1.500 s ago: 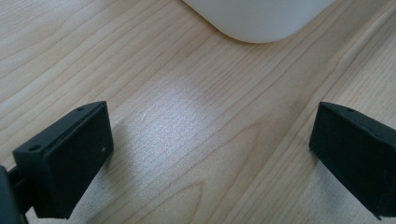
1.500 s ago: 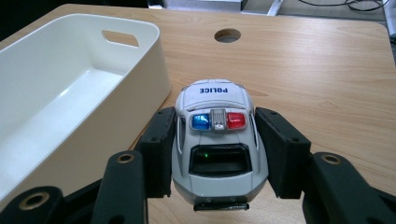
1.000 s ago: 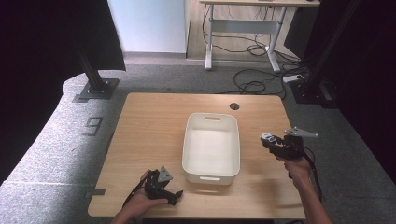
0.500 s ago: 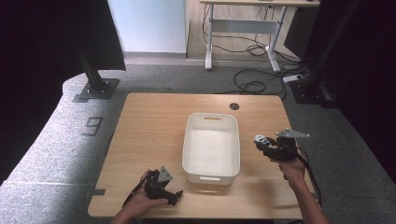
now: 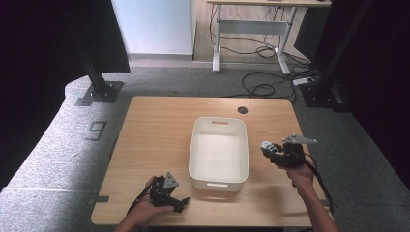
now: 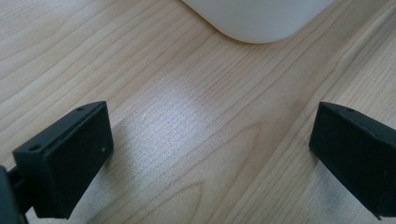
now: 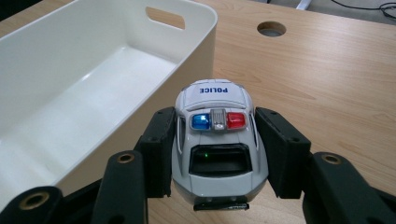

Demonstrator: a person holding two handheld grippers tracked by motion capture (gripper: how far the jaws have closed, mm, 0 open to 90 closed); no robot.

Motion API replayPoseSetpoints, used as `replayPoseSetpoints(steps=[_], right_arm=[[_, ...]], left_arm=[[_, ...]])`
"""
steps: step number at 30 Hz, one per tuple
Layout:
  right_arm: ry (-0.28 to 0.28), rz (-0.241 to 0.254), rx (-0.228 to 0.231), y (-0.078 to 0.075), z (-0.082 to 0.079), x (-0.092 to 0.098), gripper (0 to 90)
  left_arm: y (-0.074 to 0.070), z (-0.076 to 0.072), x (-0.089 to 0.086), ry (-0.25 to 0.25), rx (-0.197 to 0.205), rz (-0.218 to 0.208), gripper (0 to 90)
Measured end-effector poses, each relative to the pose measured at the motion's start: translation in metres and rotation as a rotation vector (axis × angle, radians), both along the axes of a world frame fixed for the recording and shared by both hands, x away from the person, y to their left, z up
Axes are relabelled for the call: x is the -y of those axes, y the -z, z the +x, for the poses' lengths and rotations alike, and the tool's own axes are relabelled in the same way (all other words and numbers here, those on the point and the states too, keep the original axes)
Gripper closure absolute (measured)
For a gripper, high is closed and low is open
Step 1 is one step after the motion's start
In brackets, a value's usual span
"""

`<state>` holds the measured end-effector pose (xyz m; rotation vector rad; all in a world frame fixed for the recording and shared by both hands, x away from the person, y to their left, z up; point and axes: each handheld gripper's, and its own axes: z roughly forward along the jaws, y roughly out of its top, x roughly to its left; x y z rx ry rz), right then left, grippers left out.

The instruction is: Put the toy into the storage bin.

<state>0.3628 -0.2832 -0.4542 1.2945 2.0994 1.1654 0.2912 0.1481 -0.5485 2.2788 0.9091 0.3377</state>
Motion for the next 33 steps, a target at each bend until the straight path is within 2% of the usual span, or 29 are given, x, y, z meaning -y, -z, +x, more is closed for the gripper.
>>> replayPoseSetpoints(steps=[9, 24, 33], right_arm=[[-0.022, -0.026, -0.016, 0.006, 0.0, -0.008, 50.0], [-0.04, -0.025, -0.009, 0.004, -0.003, -0.014, 50.0], [-0.049, -0.042, -0.01, 0.005, -0.004, -0.019, 50.0]], left_arm=[[0.0, 0.0, 0.0, 0.001, 0.0, -0.001, 0.0], [0.0, 0.0, 0.0, 0.002, 0.002, -0.001, 0.0], [0.0, 0.0, 0.0, 0.002, 0.002, -0.001, 0.0]])
